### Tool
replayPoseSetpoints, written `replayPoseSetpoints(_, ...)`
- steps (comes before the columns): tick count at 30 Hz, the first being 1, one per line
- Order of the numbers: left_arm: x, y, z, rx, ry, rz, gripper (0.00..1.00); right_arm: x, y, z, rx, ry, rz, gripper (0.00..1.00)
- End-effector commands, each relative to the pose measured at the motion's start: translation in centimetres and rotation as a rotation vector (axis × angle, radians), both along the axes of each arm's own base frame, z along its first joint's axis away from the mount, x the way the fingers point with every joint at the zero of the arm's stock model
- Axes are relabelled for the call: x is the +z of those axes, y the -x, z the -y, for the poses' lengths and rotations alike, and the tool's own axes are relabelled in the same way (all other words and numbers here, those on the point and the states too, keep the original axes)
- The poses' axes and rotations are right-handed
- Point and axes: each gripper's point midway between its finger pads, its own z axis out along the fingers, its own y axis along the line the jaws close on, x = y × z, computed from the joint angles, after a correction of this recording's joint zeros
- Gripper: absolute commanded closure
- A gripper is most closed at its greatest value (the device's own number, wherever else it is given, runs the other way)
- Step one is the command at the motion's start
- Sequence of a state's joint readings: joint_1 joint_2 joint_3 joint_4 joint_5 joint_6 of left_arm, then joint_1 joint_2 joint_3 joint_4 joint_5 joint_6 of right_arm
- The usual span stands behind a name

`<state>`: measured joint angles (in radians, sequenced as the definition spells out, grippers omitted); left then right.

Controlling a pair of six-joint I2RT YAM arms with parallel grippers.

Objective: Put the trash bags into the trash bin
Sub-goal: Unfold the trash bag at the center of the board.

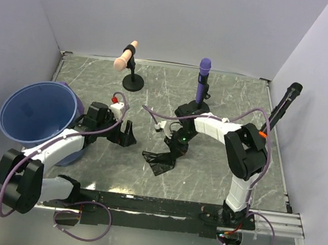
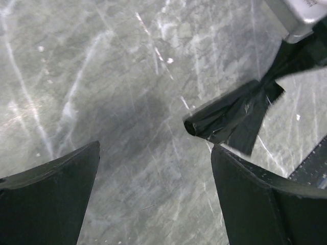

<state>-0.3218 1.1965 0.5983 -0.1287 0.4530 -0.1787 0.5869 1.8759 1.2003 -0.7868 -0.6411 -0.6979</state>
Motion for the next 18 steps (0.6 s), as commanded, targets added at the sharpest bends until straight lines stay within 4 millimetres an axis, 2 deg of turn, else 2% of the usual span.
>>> replayPoseSetpoints(1,0.1,0.4,1.6,-0.099,0.058,-0.018,0.07,4.1,-4.1,0.1,0.172,-0.036,0.343,0.95)
replayPoseSetpoints(3,0.0,0.3,2.3,-0.143,0.077,-0.041,0.07,5.1,-4.7,-0.2,0.264,-0.058,0.427,0.94)
replayPoseSetpoints(9,2.7,-0.4,5.1,-0.297,0.188,0.035,0.08,8.7,-5.9,-3.0,0.402,-0.145,0.563,0.93)
replayPoseSetpoints(13,2.6,0.0,6.0,-0.409,0.199,0.072,0.1,10.8,-6.2,-4.5,0.439,-0.181,0.666,0.93)
replayPoseSetpoints(18,1.7,-1.1,6.5,-0.405,0.191,0.082,0.12,10.5,-4.4,-4.2,0.523,-0.145,0.673,0.92)
